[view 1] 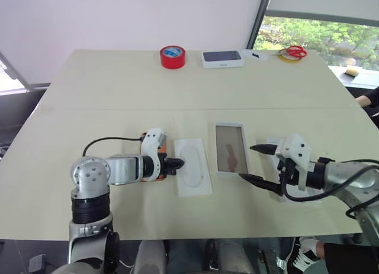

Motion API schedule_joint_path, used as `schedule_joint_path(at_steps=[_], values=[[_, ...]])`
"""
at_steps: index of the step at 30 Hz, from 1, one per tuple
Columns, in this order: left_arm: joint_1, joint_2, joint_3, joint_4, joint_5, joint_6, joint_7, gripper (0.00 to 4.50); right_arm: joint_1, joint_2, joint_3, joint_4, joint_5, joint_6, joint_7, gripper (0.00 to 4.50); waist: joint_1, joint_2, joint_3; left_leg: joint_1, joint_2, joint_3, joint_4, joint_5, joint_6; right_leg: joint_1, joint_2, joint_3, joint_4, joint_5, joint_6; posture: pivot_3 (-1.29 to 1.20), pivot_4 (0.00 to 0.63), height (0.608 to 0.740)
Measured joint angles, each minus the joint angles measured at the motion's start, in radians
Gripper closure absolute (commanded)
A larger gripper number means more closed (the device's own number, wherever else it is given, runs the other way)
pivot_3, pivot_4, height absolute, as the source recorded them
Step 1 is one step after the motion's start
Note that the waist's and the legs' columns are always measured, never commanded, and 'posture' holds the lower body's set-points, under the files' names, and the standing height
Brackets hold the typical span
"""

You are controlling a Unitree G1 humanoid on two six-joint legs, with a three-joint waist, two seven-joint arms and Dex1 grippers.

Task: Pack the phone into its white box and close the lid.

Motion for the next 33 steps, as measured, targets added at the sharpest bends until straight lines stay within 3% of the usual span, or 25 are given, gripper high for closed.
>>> schedule_joint_path(at_steps=[2, 10, 18, 21, 28, 33], values=[[0.001, -0.014, 0.020, 0.008, -0.005, 0.000, 0.004, 4.46, 0.000, -0.012, 0.006, 0.000, -0.005, -0.009, 0.017, 0.00, 0.000, 0.000, 0.000, 0.000, 0.000, 0.000, 0.000, 0.000, 0.000, 0.000, 0.000, 0.000, 0.000, 0.000, 0.000, 0.00, 0.150, 0.730], [-0.010, -0.021, 0.101, 0.013, -0.041, 0.000, -0.009, 4.46, -0.027, -0.015, 0.063, 0.001, -0.044, -0.028, 0.017, 0.00, -0.001, 0.000, 0.000, 0.000, 0.000, 0.000, 0.000, 0.000, 0.000, 0.000, 0.000, 0.000, 0.000, 0.000, 0.000, 0.00, 0.150, 0.730], [-0.057, 0.038, 0.234, 0.104, -0.066, 0.000, -0.044, 4.46, -0.131, -0.019, 0.239, 0.056, -0.162, -0.027, 0.013, 0.00, -0.002, -0.001, 0.000, 0.000, 0.000, 0.000, 0.000, 0.000, 0.000, 0.000, 0.000, 0.000, 0.000, 0.000, 0.000, 0.00, 0.150, 0.730], [-0.081, 0.050, 0.265, 0.127, -0.067, 0.000, -0.049, 4.50, -0.178, -0.014, 0.307, 0.102, -0.200, -0.026, 0.019, 0.81, 0.000, -0.001, 0.000, 0.000, 0.000, 0.000, 0.000, 0.000, 0.000, -0.001, 0.000, 0.000, 0.000, 0.000, 0.000, 0.00, 0.150, 0.730], [-0.097, 0.035, 0.288, 0.131, -0.077, 0.000, -0.051, 4.50, -0.236, 0.015, 0.406, 0.188, -0.279, -0.039, 0.038, 4.41, -0.001, -0.001, 0.001, 0.000, 0.000, 0.001, 0.000, 0.001, -0.001, -0.001, 0.000, 0.000, 0.000, 0.000, 0.000, 0.00, 0.150, 0.730], [-0.114, 0.040, 0.329, 0.145, -0.090, -0.001, -0.040, 4.50, -0.241, 0.025, 0.428, 0.202, -0.317, -0.095, 0.054, 4.47, -0.001, -0.001, 0.001, 0.000, 0.000, 0.001, 0.000, 0.001, -0.001, -0.001, 0.000, 0.000, 0.000, 0.000, 0.000, 0.00, 0.150, 0.730]])
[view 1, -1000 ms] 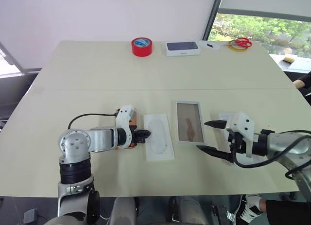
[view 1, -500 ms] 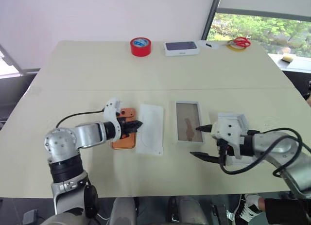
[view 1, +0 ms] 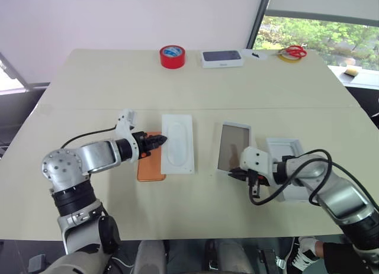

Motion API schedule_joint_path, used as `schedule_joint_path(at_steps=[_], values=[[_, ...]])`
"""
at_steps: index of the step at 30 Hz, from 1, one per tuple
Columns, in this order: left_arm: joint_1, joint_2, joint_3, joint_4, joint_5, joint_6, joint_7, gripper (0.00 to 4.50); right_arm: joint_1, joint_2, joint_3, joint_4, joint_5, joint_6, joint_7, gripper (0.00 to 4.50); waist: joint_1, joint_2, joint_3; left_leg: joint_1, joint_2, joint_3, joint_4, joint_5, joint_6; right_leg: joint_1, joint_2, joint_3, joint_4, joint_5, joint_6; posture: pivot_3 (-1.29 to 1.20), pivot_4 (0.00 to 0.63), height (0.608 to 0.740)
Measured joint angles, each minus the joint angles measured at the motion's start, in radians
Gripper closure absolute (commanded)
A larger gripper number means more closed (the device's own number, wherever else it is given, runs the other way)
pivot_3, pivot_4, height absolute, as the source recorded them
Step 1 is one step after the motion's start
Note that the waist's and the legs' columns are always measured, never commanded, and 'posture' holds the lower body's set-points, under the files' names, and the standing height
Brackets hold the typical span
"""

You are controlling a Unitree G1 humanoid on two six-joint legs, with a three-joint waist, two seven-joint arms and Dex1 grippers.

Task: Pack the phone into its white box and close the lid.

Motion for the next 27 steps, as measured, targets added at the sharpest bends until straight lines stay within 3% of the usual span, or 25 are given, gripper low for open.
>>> schedule_joint_path(at_steps=[9, 14, 18, 23, 27], values=[[-0.075, 0.112, 0.066, 0.096, -0.003, -0.006, -0.003, 4.50, -0.057, 0.072, 0.100, -0.044, -0.046, -0.053, 0.057, 4.47, -0.001, 0.000, 0.000, 0.000, 0.000, 0.000, 0.000, 0.000, -0.001, -0.001, 0.000, 0.000, 0.000, 0.000, 0.000, 0.00, 0.150, 0.730], [-0.083, 0.110, 0.066, 0.110, -0.003, -0.006, -0.011, 4.50, -0.131, 0.165, 0.183, -0.013, -0.103, -0.038, 0.040, 4.47, 0.000, -0.001, 0.000, 0.000, 0.000, 0.000, 0.000, 0.002, -0.004, 0.000, 0.000, 0.000, 0.000, 0.000, 0.000, 0.00, 0.150, 0.730], [-0.084, 0.061, 0.062, 0.107, -0.008, -0.006, -0.003, 4.50, -0.185, 0.203, 0.173, 0.024, -0.118, -0.010, 0.015, 3.15, 0.002, -0.002, 0.000, 0.000, 0.000, 0.000, 0.000, 0.002, -0.004, 0.000, 0.000, 0.000, 0.000, 0.000, 0.000, 0.00, 0.150, 0.730], [-0.086, -0.040, 0.040, 0.096, -0.016, -0.017, 0.037, 4.50, -0.158, 0.183, 0.094, -0.003, -0.076, 0.012, 0.024, 0.49, 0.001, -0.002, 0.000, 0.000, 0.000, 0.001, 0.000, 0.002, -0.004, 0.000, 0.000, 0.000, 0.000, 0.000, 0.000, 0.00, 0.150, 0.730], [-0.088, -0.135, -0.014, 0.083, -0.009, -0.028, 0.082, 4.50, -0.086, 0.120, -0.081, -0.057, -0.001, 0.040, 0.018, 0.49, 0.002, -0.002, 0.001, -0.001, -0.001, 0.001, 0.000, 0.002, -0.003, 0.000, -0.001, 0.000, 0.000, 0.000, 0.000, 0.00, 0.150, 0.730]])
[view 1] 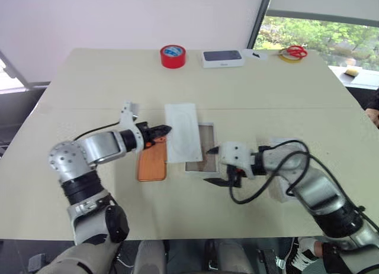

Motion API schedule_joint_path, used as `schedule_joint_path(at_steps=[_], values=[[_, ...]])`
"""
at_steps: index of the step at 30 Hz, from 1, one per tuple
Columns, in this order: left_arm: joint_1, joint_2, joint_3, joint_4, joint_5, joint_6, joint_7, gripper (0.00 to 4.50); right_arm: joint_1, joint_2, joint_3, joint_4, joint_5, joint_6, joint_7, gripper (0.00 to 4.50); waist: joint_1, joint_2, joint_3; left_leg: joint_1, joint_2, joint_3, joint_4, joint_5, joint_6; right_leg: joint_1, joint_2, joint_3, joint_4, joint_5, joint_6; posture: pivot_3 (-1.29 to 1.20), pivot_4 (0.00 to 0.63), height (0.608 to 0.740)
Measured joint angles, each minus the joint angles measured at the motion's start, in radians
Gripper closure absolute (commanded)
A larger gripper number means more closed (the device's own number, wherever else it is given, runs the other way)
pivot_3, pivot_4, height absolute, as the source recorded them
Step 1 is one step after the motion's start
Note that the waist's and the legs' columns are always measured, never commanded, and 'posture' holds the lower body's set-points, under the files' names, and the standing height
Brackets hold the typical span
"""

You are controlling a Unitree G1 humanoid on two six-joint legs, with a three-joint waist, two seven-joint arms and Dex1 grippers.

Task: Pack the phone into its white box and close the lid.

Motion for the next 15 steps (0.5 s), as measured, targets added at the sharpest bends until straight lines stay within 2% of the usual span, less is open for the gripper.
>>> schedule_joint_path(at_steps=[5, 15], values=[[-0.004, -0.028, -0.068, 0.004, 0.050, -0.026, 0.010, 4.50, 0.096, -0.074, -0.147, -0.028, 0.045, 0.027, -0.006, 0.49, -0.006, 0.000, 0.000, 0.001, 0.001, 0.000, -0.001, -0.001, 0.001, 0.000, 0.001, 0.000, 0.000, 0.000, 0.000, 0.00, 0.150, 0.730], [-0.019, -0.031, -0.120, 0.041, 0.124, -0.040, -0.034, 4.50, 0.143, -0.085, -0.164, -0.057, 0.056, 0.026, -0.036, 0.49, -0.002, 0.000, 0.000, 0.001, 0.000, 0.000, -0.001, -0.001, 0.001, 0.000, 0.001, 0.000, 0.000, 0.000, 0.000, 0.00, 0.150, 0.730]])
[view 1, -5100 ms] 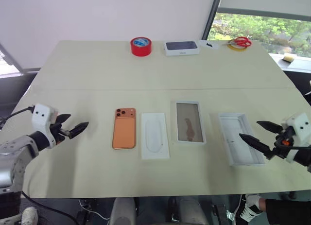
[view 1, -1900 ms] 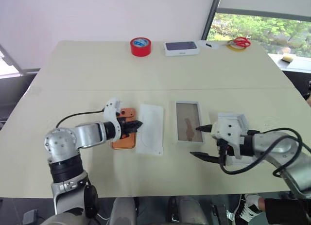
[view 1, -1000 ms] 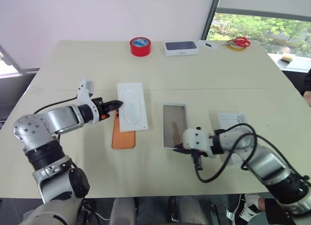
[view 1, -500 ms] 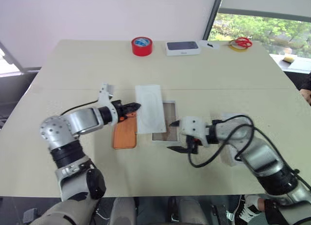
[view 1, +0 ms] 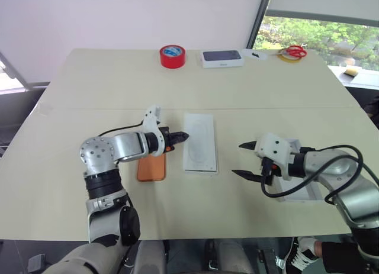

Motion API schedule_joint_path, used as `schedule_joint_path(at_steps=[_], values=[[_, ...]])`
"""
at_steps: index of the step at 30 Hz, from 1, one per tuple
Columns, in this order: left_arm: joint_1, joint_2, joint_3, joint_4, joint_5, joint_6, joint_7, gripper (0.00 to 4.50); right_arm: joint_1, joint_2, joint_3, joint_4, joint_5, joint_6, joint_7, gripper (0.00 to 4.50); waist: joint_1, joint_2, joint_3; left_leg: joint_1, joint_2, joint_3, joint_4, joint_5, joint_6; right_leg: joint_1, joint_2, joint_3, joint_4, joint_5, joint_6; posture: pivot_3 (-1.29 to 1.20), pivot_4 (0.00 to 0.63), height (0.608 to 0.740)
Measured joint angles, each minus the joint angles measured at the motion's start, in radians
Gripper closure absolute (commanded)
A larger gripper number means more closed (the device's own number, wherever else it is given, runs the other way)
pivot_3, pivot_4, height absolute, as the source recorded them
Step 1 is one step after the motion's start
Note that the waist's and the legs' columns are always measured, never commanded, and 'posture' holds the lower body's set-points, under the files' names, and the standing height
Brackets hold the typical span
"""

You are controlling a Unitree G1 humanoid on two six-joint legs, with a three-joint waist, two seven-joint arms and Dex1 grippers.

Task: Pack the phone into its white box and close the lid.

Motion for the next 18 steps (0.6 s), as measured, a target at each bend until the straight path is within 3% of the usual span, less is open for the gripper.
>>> schedule_joint_path(at_steps=[10, 11, 12, 18], values=[[0.000, -0.011, -0.007, 0.001, 0.050, 0.003, -0.035, 4.50, 0.000, 0.000, 0.000, 0.000, 0.012, -0.007, -0.017, 0.49, 0.000, 0.000, 0.000, 0.000, 0.000, 0.000, 0.000, 0.000, 0.000, 0.000, 0.000, 0.000, 0.000, 0.000, 0.000, 0.00, 0.150, 0.730], [0.000, -0.013, -0.007, 0.001, 0.053, 0.003, -0.039, 3.87, 0.000, 0.000, 0.000, 0.001, 0.013, -0.008, -0.017, 0.43, 0.000, 0.000, 0.000, 0.000, 0.000, 0.000, 0.000, 0.000, 0.000, 0.000, 0.000, 0.000, 0.000, 0.000, 0.000, 0.00, 0.150, 0.730], [0.000, -0.017, -0.007, 0.001, 0.057, 0.003, -0.043, 3.63, 0.000, 0.000, 0.000, 0.001, 0.013, -0.008, -0.018, 0.43, 0.000, 0.000, 0.000, 0.000, 0.000, 0.000, 0.000, 0.000, 0.000, 0.000, 0.000, 0.000, 0.000, 0.000, 0.000, 0.00, 0.150, 0.730], [-0.002, -0.022, -0.006, 0.001, 0.068, 0.007, -0.064, 0.81, -0.008, 0.000, 0.000, 0.001, 0.023, -0.008, -0.020, 0.43, 0.000, 0.000, 0.000, 0.000, 0.000, 0.000, 0.000, 0.000, 0.000, 0.000, 0.000, 0.000, 0.000, 0.000, 0.000, 0.00, 0.150, 0.730]])
